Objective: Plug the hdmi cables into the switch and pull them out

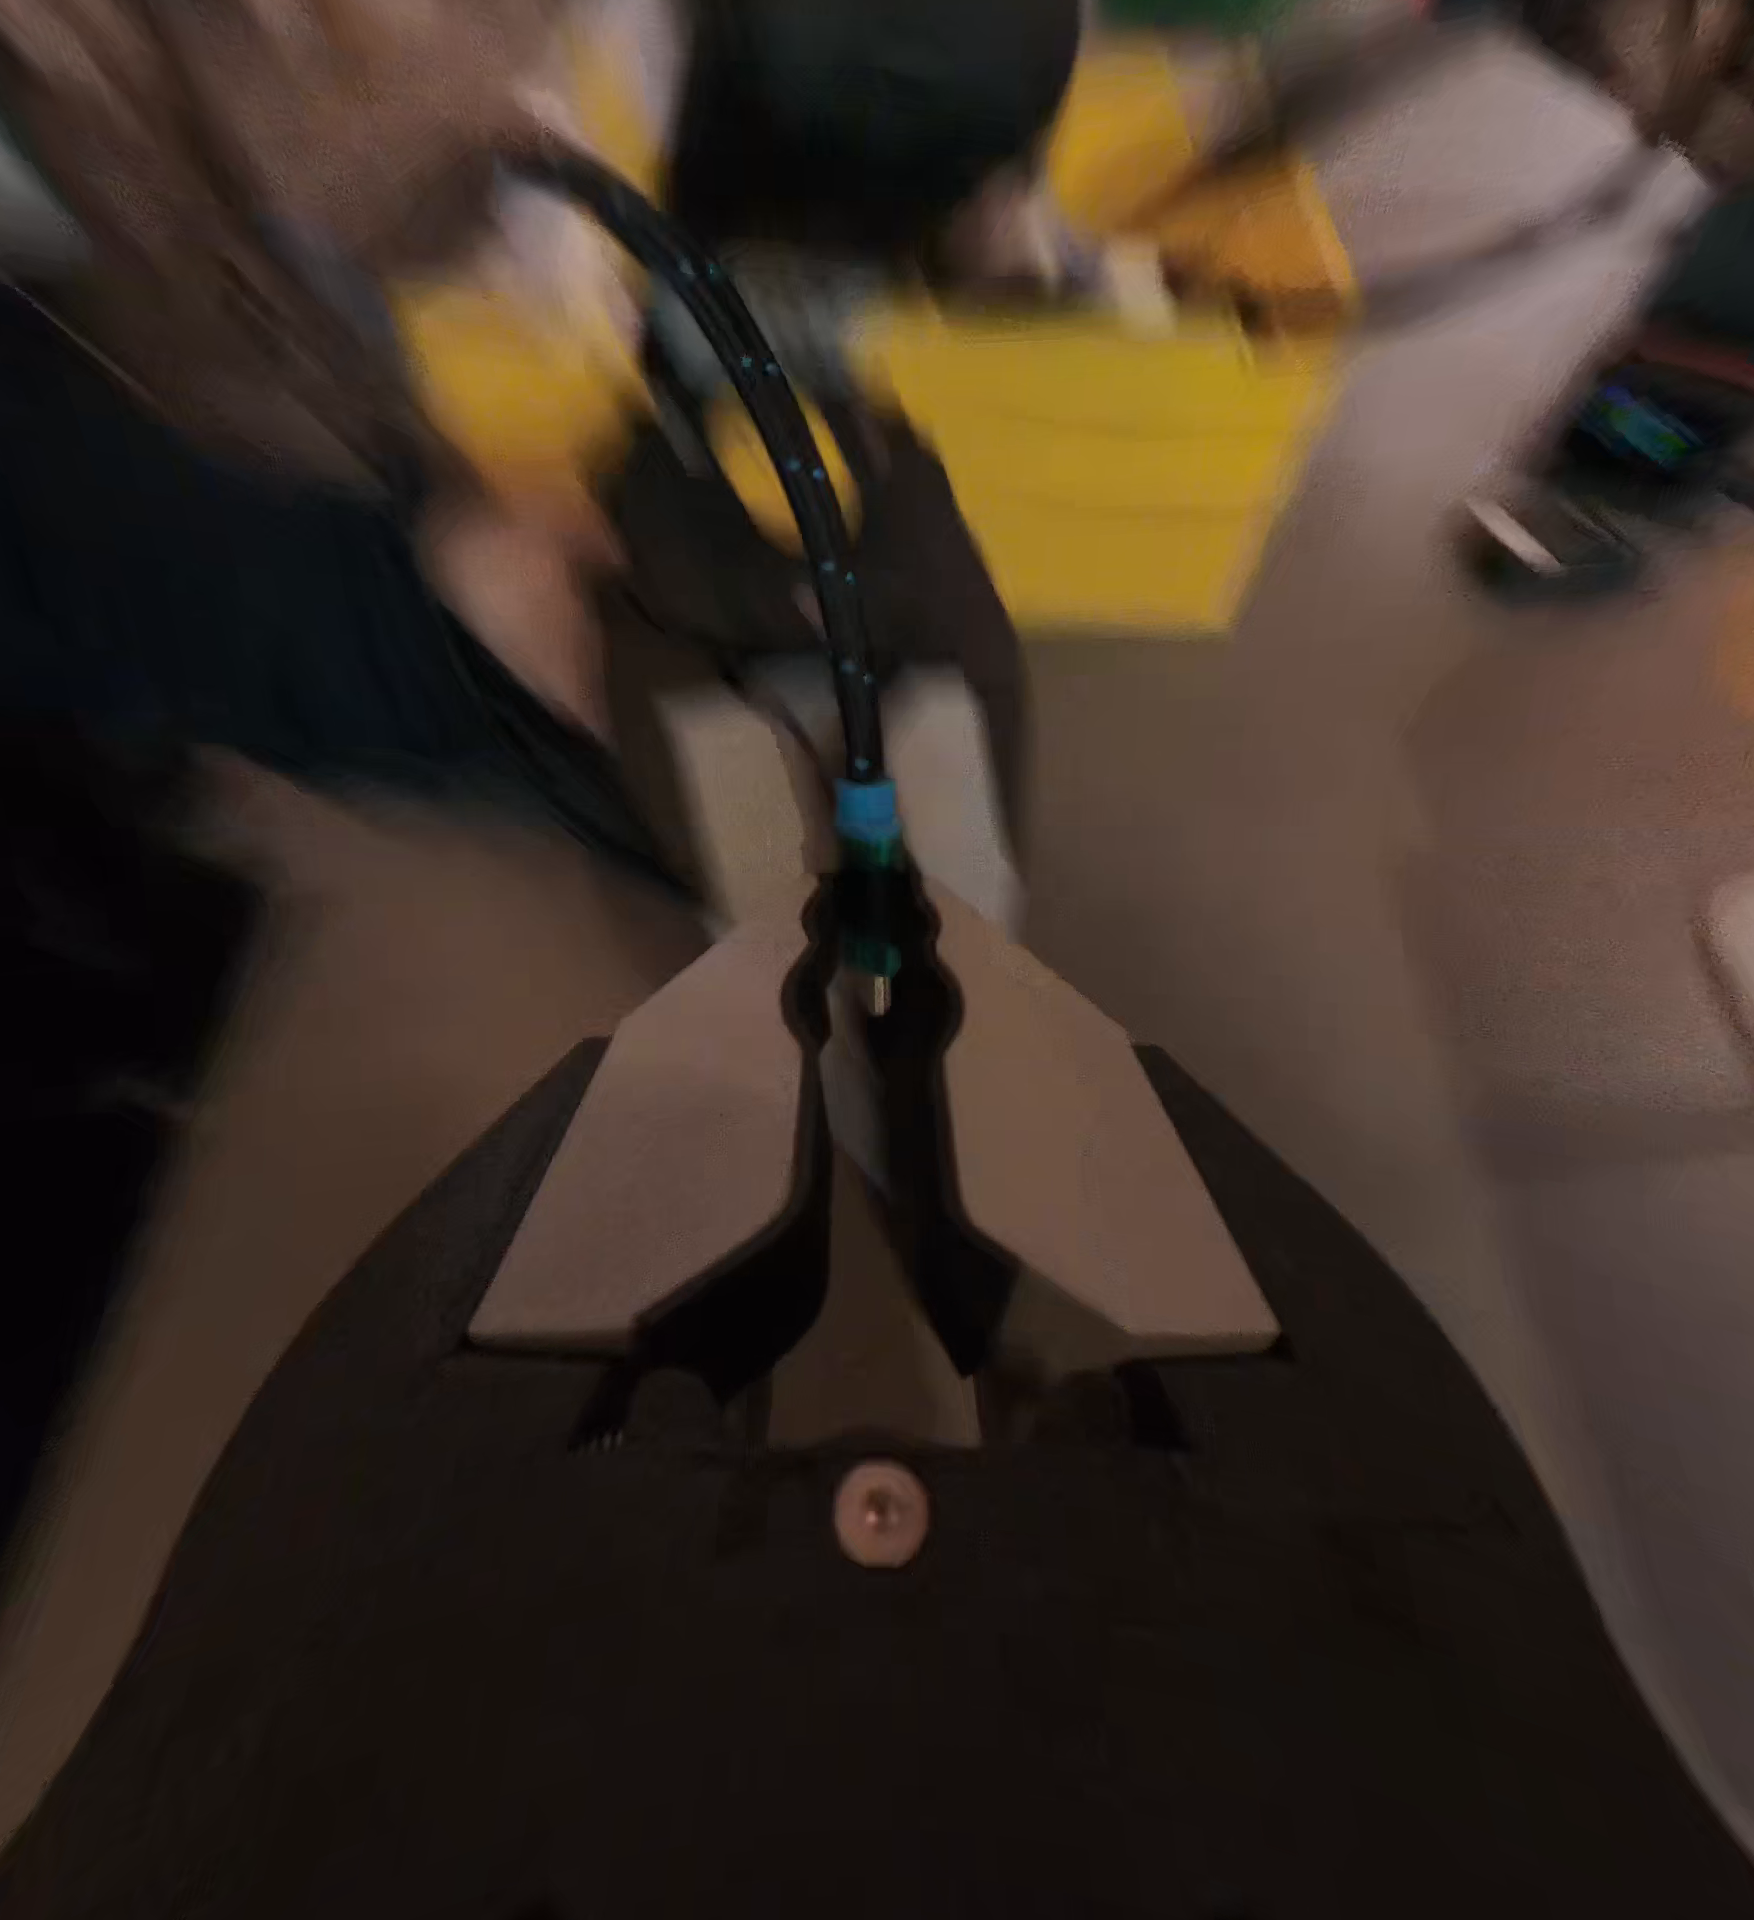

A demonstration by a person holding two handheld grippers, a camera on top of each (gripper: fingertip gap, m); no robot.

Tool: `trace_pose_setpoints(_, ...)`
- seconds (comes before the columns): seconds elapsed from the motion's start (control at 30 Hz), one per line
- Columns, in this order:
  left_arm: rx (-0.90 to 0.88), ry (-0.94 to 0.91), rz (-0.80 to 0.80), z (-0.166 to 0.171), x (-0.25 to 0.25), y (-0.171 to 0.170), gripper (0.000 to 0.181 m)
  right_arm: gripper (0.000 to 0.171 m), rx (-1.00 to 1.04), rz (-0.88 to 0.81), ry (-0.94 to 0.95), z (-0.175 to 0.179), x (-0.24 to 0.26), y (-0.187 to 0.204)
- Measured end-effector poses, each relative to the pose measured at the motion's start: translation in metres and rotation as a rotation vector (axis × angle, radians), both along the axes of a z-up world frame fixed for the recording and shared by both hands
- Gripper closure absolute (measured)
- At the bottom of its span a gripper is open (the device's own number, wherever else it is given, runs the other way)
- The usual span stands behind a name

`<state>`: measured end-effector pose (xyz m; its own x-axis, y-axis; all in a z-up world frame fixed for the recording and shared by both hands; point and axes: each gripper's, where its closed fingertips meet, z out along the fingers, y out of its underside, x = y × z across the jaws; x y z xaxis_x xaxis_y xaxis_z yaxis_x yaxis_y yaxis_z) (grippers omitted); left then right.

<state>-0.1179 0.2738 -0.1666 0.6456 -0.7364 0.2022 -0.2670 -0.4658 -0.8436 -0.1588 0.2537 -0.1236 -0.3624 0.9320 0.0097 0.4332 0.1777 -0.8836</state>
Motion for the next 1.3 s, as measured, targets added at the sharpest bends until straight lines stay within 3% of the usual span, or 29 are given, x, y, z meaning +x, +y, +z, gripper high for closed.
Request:
trace_pose_setpoints(0.03,-0.005,-0.009,0.010,0.000,0.001,0.002,0.169,0.163,-0.247,0.066,0.136,0.027,-0.002,-0.008)
trace_pose_setpoints(0.07,-0.005,-0.006,0.006,0.000,0.004,0.003,0.169,0.163,-0.405,0.089,0.258,0.054,-0.001,-0.005)
trace_pose_setpoints(0.1,-0.002,0.002,0.001,0.000,0.008,0.002,0.169,0.163,-0.411,0.052,0.294,0.061,-0.001,0.005)
trace_pose_setpoints(0.2,-0.007,-0.026,-0.001,0.001,0.010,0.002,0.169,0.161,-0.223,-0.084,0.200,0.034,0.001,0.023)
trace_pose_setpoints(0.3,0.039,-0.032,0.063,0.007,-0.005,0.013,0.170,0.163,-0.322,0.008,0.296,0.053,0.013,0.007)
trace_pose_setpoints(0.53,0.196,-0.309,0.193,0.060,-0.036,0.028,0.170,0.162,-0.372,0.245,0.492,0.106,0.041,-0.048)
trace_pose_setpoints(0.67,0.202,-0.279,0.247,0.054,-0.047,0.034,0.171,0.163,-0.383,0.165,0.527,0.134,0.047,-0.059)
trace_pose_setpoints(0.8,0.247,-0.218,0.262,0.052,-0.050,0.035,0.170,0.162,-0.375,0.083,0.597,0.199,0.081,-0.067)
trace_pose_setpoints(0.9,0.255,-0.198,0.292,0.050,-0.056,0.037,0.171,0.163,-0.229,-0.086,0.574,0.250,0.125,-0.060)
trace_pose_setpoints(1.1,0.250,-0.218,0.323,0.051,-0.063,0.040,0.171,0.163,0.189,-0.684,0.485,0.325,0.255,0.017)
trace_pose_setpoints(1.2,0.265,-0.178,0.324,0.050,-0.062,0.040,0.171,0.163,0.356,-0.898,0.414,0.323,0.311,0.045)
trace_pose_setpoints(1.3,0.280,-0.140,0.318,0.048,-0.059,0.039,0.171,0.163,0.414,-0.928,0.214,0.264,0.336,0.064)
